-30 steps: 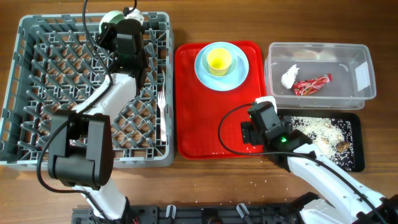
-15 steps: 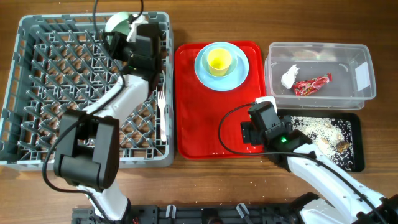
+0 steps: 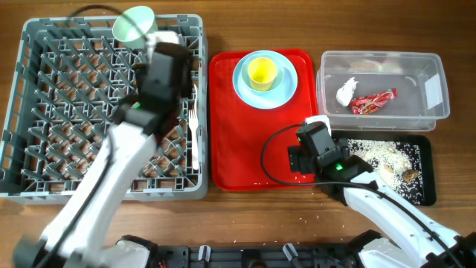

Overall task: Sort waste into correct bins and load items into the dishwasher rack
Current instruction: 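Lower the bowl into the back of the rack and release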

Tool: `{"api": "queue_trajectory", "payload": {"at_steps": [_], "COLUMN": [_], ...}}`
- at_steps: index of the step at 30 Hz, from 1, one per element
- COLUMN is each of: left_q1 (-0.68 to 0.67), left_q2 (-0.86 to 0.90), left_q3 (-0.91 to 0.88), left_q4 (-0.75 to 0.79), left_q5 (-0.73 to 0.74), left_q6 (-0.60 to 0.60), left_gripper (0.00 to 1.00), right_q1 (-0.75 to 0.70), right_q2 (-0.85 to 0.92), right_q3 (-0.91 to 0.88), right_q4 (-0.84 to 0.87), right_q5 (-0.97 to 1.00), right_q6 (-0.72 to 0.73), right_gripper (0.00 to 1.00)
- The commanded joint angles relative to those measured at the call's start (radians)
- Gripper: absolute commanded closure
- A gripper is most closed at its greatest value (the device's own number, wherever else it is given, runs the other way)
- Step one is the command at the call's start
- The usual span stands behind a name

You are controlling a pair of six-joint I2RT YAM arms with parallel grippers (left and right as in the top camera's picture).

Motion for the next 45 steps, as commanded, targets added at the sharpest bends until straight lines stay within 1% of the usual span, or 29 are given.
{"api": "queue_trajectory", "payload": {"at_steps": [1,2,3,4,5,6,7,8,9,10,12,13,14,15,16,18,19,20,21,22,23,24,28,30,33,38,43,44,45], "left_q1": [0.018,0.026,0.044,0.085,0.156,0.257,0.303,0.358,0.412,0.442,0.481,0.49,0.497,0.504,0.507,0.497,0.484,0.464,0.443,0.409,0.375,0.354,0.266,0.256,0.256,0.256,0.255,0.255,0.255], "left_q2": [-0.206,-0.21,-0.197,-0.174,-0.134,-0.051,0.003,0.093,0.256,0.406,0.798,0.919,0.972,0.998,1.019,1.025,1.025,1.025,1.029,1.037,1.042,1.043,1.046,1.054,1.08,1.139,1.15,1.152,1.157], "left_q3": [0.008,0.008,0.008,0.008,0.018,0.087,0.154,0.285,0.513,0.727,1.257,1.391,1.431,1.433,1.433,1.433,1.433,1.433,1.433,1.433,1.433,1.433,1.433,1.433,1.419,1.419,1.419,1.419,1.419], "left_q4": [0.064,0.084,0.089,0.091,0.097,0.069,0.021,-0.075,-0.242,-0.41,-0.754,-0.794,-0.792,-0.777,-0.767,-0.766,-0.765,-0.765,-0.765,-0.765,-0.764,-0.763,-0.74,-0.734,-0.718,-0.708,-0.714,-0.715,-0.715], "left_q5": [0.075,0.049,0.058,0.119,0.267,0.451,0.514,0.593,0.664,0.674,0.667,0.661,0.654,0.655,0.655,0.655,0.655,0.651,0.618,0.528,0.449,0.41,0.331,0.298,0.298,0.299,0.299,0.299,0.299], "left_q6": [-0.17,-0.14,-0.12,-0.118,-0.119,-0.125,-0.139,-0.148,-0.125,-0.093,-0.028,-0.005,-0.005,-0.006,-0.023,-0.035,-0.027,0.014,0.051,0.093,0.114,0.115,0.118,0.119,0.118,0.118,0.118,0.118,0.118], "left_gripper": [0.57,0.63,0.69,0.75,0.74,0.71,0.71,0.72,0.72,0.72,0.73,0.59,0.47,0.43,0.43,0.5,0.57,0.6,0.65,0.7,0.7,0.71,0.72,0.72,0.76,0.76,0.75,0.77,0.83], "right_q1": [-0.001,-0.001,-0.001,-0.001,0.0,-0.001,-0.001,0.0,0.0,-0.001,-0.001,-0.001,-0.001,-0.001,-0.001,-0.001,-0.001,-0.001,-0.001,-0.001,-0.001,-0.001,-0.001,-0.001,-0.001,-0.001,-0.001,-0.001,-0.001], "right_q2": [0.004,0.004,0.004,0.004,0.004,0.004,0.004,0.004,0.004,0.004,0.004,0.004,0.004,0.004,0.004,0.004,0.004,0.004,0.004,0.004,0.004,0.004,0.004,0.004,0.004,0.004,0.004,0.004,0.004], "right_q3": [0.008,0.008,0.008,0.008,0.008,0.008,0.008,0.008,0.008,0.008,0.008,0.008,0.008,0.008,0.008,0.008,0.008,0.008,0.008,0.008,0.008,0.008,0.008,0.008,0.008,0.008,0.008,0.008,0.008], "right_q4": [0.0,0.0,0.0,0.0,0.0,0.0,0.0,0.0,0.0,0.0,0.0,0.0,0.0,0.0,0.0,0.0,0.0,0.0,0.0,0.0,0.0,0.0,0.0,0.0,0.0,0.0,0.0,0.0,0.0], "right_q5": [-0.01,-0.01,-0.01,-0.01,-0.01,-0.01,-0.01,-0.01,-0.01,-0.01,-0.01,-0.01,-0.01,-0.01,-0.01,-0.01,-0.01,-0.01,-0.01,-0.01,-0.01,-0.01,-0.01,-0.01,-0.01,-0.01,-0.01,-0.01,-0.01], "right_q6": [-0.004,-0.004,-0.004,-0.004,-0.004,-0.004,-0.004,-0.004,-0.004,-0.004,-0.004,-0.004,-0.004,-0.004,-0.004,-0.004,-0.004,-0.004,-0.004,-0.004,-0.004,-0.004,-0.004,-0.004,-0.004,-0.004,-0.004,-0.004,-0.004], "right_gripper": [0.0,0.0,0.0,0.0,0.0,0.0,0.0,0.0,0.0,0.0,0.0,0.0,0.0,0.0,0.0,0.0,0.0,0.0,0.0,0.0,0.0,0.0,0.0,0.0,0.0,0.0,0.0,0.0,0.0]}}
